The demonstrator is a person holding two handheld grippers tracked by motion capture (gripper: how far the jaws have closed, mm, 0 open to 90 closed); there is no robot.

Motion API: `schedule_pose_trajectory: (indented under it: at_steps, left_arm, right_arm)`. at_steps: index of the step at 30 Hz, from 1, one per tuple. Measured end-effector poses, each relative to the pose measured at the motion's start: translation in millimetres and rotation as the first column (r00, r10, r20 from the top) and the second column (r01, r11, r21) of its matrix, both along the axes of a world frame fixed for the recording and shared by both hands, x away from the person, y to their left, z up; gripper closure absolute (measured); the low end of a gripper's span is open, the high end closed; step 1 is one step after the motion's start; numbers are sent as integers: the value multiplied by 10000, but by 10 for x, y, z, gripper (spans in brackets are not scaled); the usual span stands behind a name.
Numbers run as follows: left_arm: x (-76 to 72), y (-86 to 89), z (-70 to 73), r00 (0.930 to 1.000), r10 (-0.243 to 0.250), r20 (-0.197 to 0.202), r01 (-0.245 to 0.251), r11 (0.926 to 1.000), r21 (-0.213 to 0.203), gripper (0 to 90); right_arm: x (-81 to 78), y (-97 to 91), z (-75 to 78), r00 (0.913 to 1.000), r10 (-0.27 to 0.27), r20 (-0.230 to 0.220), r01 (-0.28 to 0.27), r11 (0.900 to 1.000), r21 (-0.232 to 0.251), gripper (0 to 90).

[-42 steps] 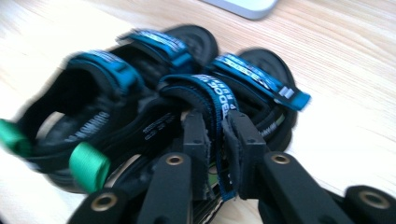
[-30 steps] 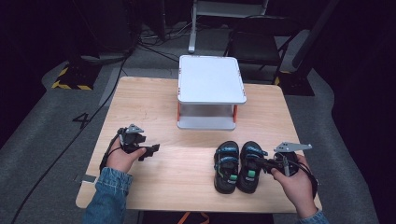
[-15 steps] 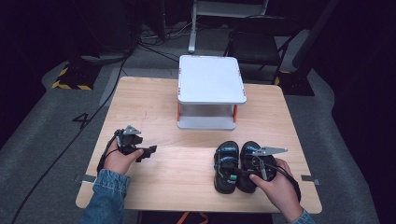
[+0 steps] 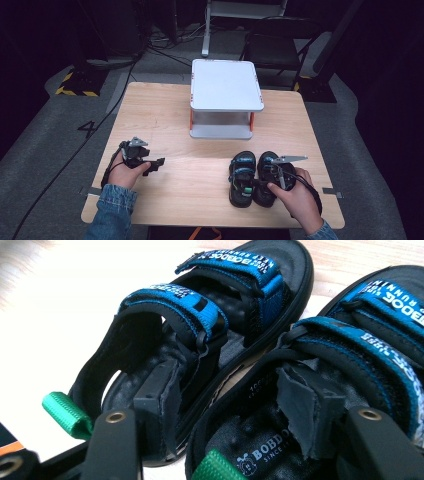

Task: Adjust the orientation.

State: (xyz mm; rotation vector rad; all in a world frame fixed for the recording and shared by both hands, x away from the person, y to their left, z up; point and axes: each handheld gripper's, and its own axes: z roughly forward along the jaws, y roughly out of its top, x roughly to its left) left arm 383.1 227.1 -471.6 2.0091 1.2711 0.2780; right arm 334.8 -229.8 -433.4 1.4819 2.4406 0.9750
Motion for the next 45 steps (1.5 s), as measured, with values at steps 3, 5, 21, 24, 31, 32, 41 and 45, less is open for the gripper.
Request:
schedule_pose_trajectory:
  at_steps: [3,5,21,24,31,32,41,45]
  left_arm:
    - [5,-3,-14,10000,-13,-64,13,10000,13,265]
    - [3,-11,-20,10000,6,-95,-6,10000,-25,265]
    - [13,-12,-34,9999,-1,-142,1,10000,39,264]
    - [16,-24,-38,9998,-66,-178,67,10000,40,264]
    - [13,-33,-36,9998,-89,-169,90,9999,64,263]
    - [15,-30,-36,9998,-89,-170,90,9999,49,263]
    - [45,-62,-68,9994,-191,-299,193,9998,65,263]
    - [47,-72,-76,9992,-240,-322,245,9996,148,260]
  right_arm:
    - [14,1,-11,9996,-167,-217,171,9996,207,430]
    - [17,-18,1,9990,-226,-380,235,9994,252,454]
    - [-9,170,-173,9999,-129,-56,124,9972,-736,251]
    - [-18,212,-208,9991,117,408,-77,9952,-974,201]
    - [8,181,-196,9963,577,630,-469,9858,-1613,441]
    - [15,173,-188,9972,471,577,-378,9874,-1536,459]
    - [152,-18,-127,9960,650,611,-540,9844,-1674,479]
    - [167,7,-147,9927,676,994,-491,9829,-1777,454]
